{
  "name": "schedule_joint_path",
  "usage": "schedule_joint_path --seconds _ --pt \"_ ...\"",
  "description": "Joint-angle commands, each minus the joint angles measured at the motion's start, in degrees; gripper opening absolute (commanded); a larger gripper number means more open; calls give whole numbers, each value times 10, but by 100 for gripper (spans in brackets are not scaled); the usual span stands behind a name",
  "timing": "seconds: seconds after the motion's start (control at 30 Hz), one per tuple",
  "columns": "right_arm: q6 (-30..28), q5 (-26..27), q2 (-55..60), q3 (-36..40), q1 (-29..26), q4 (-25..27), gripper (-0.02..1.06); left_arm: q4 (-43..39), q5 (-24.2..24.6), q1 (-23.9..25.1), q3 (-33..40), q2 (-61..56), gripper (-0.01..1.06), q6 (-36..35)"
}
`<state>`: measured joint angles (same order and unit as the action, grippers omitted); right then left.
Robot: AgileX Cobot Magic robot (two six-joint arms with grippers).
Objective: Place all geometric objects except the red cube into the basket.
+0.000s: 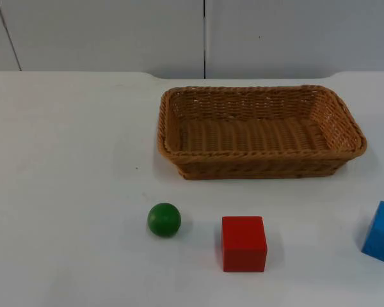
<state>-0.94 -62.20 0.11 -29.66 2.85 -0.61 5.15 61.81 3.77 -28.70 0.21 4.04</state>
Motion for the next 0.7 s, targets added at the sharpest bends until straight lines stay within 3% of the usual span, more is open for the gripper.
schedule_joint_path --seconds 0.0,0.43,0.57,0.67 --pt "0 4 -1 2 -5 11 105 -2 -2 3 4 -2 105 -4" --pt "0 5 -1 1 -5 11 105 0 -2 3 4 -2 105 -4" --pt "-23 12 -1 -7 -5 11 105 4 -5 3 2 -2 105 -4" --pt "-23 19 29 -34 -5 14 105 5 -25 3 -13 10 105 -4"
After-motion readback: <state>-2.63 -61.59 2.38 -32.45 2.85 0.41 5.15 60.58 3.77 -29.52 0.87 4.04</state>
